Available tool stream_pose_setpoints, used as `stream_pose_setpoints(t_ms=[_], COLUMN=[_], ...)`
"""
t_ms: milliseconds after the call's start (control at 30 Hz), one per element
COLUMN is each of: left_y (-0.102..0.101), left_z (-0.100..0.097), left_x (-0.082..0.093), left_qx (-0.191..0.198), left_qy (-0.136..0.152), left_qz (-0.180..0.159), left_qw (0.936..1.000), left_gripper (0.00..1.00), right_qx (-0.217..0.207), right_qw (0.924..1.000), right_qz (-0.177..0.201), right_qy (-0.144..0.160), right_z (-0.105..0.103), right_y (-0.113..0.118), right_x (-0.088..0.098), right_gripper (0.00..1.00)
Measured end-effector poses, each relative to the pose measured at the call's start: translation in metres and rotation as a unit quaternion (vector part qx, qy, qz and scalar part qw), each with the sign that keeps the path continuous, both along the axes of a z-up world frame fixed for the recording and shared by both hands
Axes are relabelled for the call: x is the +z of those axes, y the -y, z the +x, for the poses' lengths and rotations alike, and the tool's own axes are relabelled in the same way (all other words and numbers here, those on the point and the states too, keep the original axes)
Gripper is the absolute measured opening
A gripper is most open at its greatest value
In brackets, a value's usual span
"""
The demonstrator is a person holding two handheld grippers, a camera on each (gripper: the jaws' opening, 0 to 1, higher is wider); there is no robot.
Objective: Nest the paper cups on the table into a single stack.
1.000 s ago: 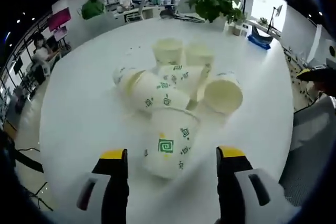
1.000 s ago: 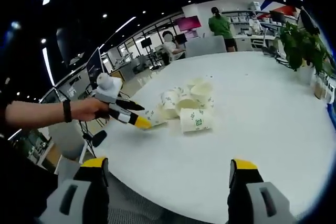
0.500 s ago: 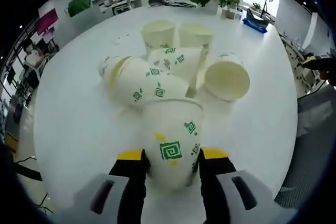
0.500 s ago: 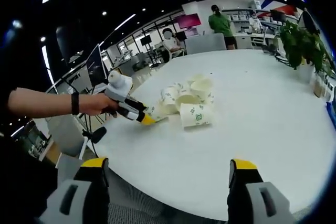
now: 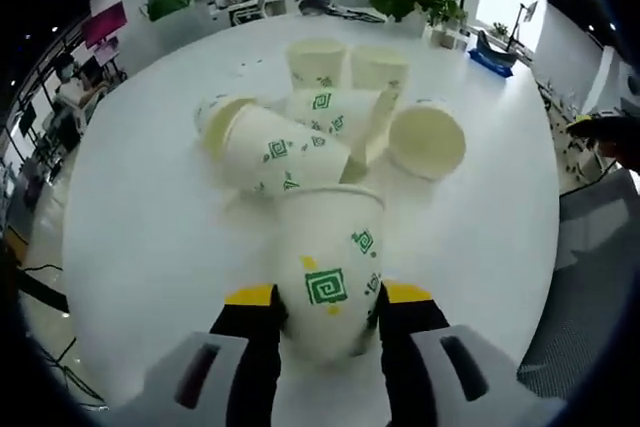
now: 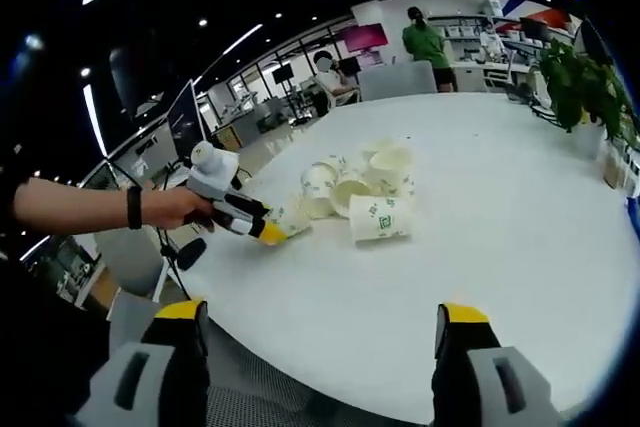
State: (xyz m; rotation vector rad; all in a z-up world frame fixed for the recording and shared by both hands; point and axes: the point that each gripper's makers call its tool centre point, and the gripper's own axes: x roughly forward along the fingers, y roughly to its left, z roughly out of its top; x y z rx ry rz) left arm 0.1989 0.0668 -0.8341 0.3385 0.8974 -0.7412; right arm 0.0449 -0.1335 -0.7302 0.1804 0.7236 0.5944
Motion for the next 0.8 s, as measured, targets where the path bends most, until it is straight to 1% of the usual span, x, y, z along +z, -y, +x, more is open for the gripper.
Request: stream_pose_setpoints(t_ms=[100,300,533,700,800], left_y=[-0.006,-0.008,-0.006,-0.012,-0.013], left_z=[0.000,-0.004,-0.007,-0.008,-0.016], left_x=[-0.001,0.000,0.001,0.001,0.004], left_qx=[0.012,0.013,0.009,0.015,0.013], left_qy=[0.000,0.001,0.002,0.003,0.006], left_qz=[-0.003,0.001,0.003,0.001,0.002], left_qw=[0.9999,0.9999,1.0000,0.9999,0.9999], left_gripper=[0.37,0.37,0.37,0.37,0.37], right_qx=[0.005,0.016,0.016,0.017,0.020], right_qw=[1.0000,0.9999,0.9999,0.9998,0.9998], right_qz=[0.000,0.001,0.003,0.004,0.005], right_qy=[0.000,-0.001,0.000,-0.001,0.001], right_z=[0.000,0.000,-0.001,-0.001,0.002], right_y=[-0.002,-0.007,-0.008,-0.007,-0.007], right_x=[-0.001,-0.004,-0.004,-0.004,-0.003], right_gripper=[0.95,0.94,0.94,0.94,0.94])
